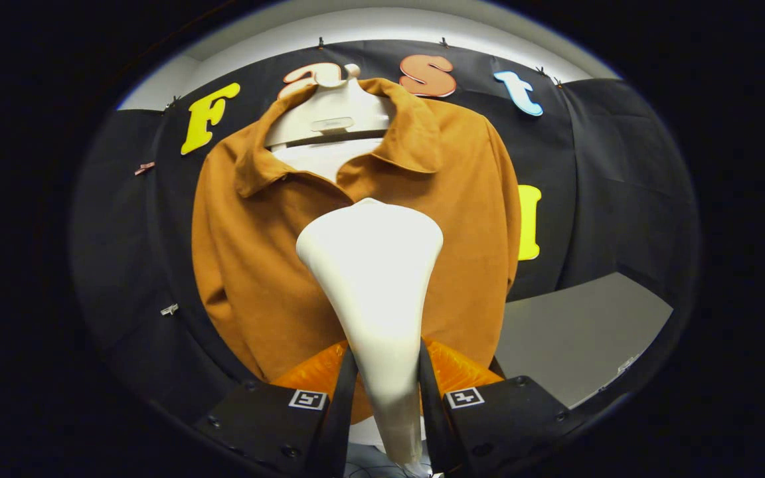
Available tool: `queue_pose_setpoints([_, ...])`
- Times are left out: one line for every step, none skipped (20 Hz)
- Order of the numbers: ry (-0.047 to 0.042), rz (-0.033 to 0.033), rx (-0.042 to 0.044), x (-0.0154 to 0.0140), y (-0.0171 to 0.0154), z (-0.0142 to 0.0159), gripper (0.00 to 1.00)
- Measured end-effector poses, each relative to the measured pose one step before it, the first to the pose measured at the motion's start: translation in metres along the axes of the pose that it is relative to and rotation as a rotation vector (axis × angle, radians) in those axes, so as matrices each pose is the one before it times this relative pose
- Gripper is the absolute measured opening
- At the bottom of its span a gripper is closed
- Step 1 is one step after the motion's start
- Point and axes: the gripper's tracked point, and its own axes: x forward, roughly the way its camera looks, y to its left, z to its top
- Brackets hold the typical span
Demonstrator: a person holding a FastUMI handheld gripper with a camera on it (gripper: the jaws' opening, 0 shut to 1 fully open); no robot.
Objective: Iron the clothes twice with a garment steamer, once on the left side and once on the right side.
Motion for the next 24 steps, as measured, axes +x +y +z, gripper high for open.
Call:
queue_pose_setpoints([-0.007,0.01175,0.00007,-0.00009,0.00799,0.00141,0.5])
queue_pose_setpoints([-0.00428,0.00924,-0.00258,0.00173,0.00764,0.00038,0.5])
queue_pose_setpoints([-0.00035,0.00793,-0.00544,0.00161,0.00821,-0.00001,0.5])
queue_pose_setpoints([-0.00021,0.00774,-0.00456,0.00191,0.00684,-0.00016,0.5])
queue_pose_setpoints([0.00506,0.00772,-0.00267,0.00244,0.00654,-0.00182,0.5])
queue_pose_setpoints([0.00386,0.00729,-0.00273,0.00215,0.00666,-0.00179,0.5])
queue_pose_setpoints([0.00293,0.00606,-0.00332,0.00136,0.00677,-0.00192,0.5])
queue_pose_setpoints([0.00329,0.00738,-0.00508,0.00205,0.00726,-0.00166,0.5])
queue_pose_setpoints([0.00308,0.00761,-0.00574,0.00136,0.00659,-0.00182,0.5])
queue_pose_setpoints([0.0017,0.00715,-0.00532,0.00193,0.0061,-0.00247,0.5])
queue_pose_setpoints([0.00388,0.00394,-0.00511,0.00328,0.0086,-0.00151,0.5])
queue_pose_setpoints([0.00618,0.0021,-0.00204,0.00367,0.00351,-0.00213,0.5])
queue_pose_setpoints([0.00976,0.00081,0.00113,0.00417,0.00324,-0.00313,0.5])
queue_pose_setpoints([0.01335,0.00075,0.00297,0.00381,0.00256,-0.00486,0.5])
queue_pose_setpoints([0.01294,-0.00206,0.00151,0.00369,0.00186,-0.00419,0.5])
queue_pose_setpoints([0.01537,-0.00467,0.00015,0.00433,0.00142,-0.00463,0.5])
queue_pose_setpoints([0.00705,-0.00749,-0.00158,0.00343,0.00041,-0.00289,0.5])
queue_pose_setpoints([0.00933,-0.00438,0.00018,0.00298,0.00012,-0.00308,0.5])
queue_pose_setpoints([0.01086,-0.00456,0.00176,0.00397,-0.00058,-0.00413,0.5])
queue_pose_setpoints([0.01197,-0.00486,0.00163,0.00355,-0.00009,-0.0044,0.5])
queue_pose_setpoints([0.01362,-0.00638,0.00202,0.0032,-0.00043,-0.00457,0.5])
queue_pose_setpoints([0.01288,-0.00628,0.0019,0.00278,-0.00079,-0.00408,0.5])
queue_pose_setpoints([0.01297,-0.00552,0.00208,0.00305,-0.00049,-0.00416,0.5])
queue_pose_setpoints([0.01176,-0.00366,0.00246,0.00256,0.00027,-0.00336,0.5])
